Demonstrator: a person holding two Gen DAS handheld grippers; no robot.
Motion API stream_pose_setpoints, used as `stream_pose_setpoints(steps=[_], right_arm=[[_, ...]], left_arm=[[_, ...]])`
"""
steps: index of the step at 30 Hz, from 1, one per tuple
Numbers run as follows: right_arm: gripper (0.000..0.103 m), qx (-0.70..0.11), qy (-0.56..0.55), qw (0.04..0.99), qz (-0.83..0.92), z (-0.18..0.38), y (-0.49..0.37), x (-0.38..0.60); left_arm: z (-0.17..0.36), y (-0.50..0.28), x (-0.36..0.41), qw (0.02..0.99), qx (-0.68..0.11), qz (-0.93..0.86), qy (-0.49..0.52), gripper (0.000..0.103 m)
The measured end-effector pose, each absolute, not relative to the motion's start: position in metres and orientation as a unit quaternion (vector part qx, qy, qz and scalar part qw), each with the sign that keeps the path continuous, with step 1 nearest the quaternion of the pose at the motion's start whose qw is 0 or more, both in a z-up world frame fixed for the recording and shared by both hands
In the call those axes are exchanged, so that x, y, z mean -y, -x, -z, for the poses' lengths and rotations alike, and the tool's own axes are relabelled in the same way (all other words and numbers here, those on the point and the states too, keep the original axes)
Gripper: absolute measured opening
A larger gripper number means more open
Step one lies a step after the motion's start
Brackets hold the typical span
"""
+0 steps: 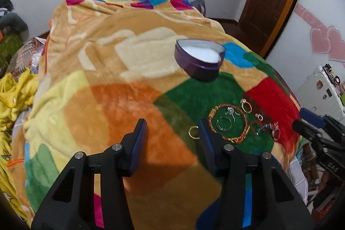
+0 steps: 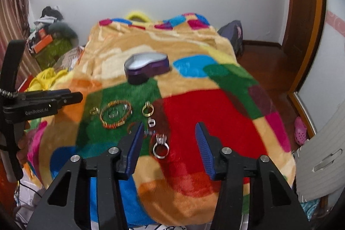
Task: Organize jewelry
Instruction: 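Lower the left gripper onto the gold ring and close it while the right gripper reaches toward the earrings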
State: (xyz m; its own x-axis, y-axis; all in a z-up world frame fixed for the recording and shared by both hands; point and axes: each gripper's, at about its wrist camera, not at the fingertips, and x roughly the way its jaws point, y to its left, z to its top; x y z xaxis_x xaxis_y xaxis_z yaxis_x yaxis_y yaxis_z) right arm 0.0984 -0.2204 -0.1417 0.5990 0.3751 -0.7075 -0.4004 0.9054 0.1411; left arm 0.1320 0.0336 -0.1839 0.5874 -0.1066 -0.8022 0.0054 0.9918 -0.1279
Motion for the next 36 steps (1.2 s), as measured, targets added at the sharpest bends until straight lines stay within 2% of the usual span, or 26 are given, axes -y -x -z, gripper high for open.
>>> stream_pose_setpoints(steps=[5, 7, 9, 12, 33, 35, 36], right_arm=[[0.028, -0.411, 0.013, 0.882, -0.230, 0.153, -0.101, 0.217], [0.021, -0.415, 0.010, 0.878, -0.237, 0.155, -0.103, 0.215], [0.018, -0.417, 0.013, 0.876, -0.241, 0.156, -0.104, 0.212], [0.016, -0.420, 0.017, 0.874, -0.242, 0.160, -0.106, 0.207], [0.011, -0.414, 0.005, 0.880, -0.233, 0.161, -0.113, 0.210], [0.011, -0.410, 0.002, 0.883, -0.231, 0.157, -0.112, 0.212], [0.011, -0.407, 0.001, 0.884, -0.230, 0.156, -0.113, 0.213]], left_arm=[[0.190, -0.132, -0.030, 0.884, -0.461, 0.049, 0.058, 0.041], [0.192, -0.133, -0.028, 0.881, -0.466, 0.057, 0.060, 0.034], [0.196, -0.135, -0.025, 0.876, -0.473, 0.069, 0.063, 0.029], [0.202, -0.137, -0.022, 0.873, -0.478, 0.073, 0.060, 0.027], [0.216, -0.148, -0.011, 0.869, -0.483, 0.091, 0.054, 0.029], [0.216, -0.147, -0.010, 0.870, -0.482, 0.092, 0.052, 0.028], [0.216, -0.147, -0.009, 0.869, -0.483, 0.094, 0.052, 0.022]])
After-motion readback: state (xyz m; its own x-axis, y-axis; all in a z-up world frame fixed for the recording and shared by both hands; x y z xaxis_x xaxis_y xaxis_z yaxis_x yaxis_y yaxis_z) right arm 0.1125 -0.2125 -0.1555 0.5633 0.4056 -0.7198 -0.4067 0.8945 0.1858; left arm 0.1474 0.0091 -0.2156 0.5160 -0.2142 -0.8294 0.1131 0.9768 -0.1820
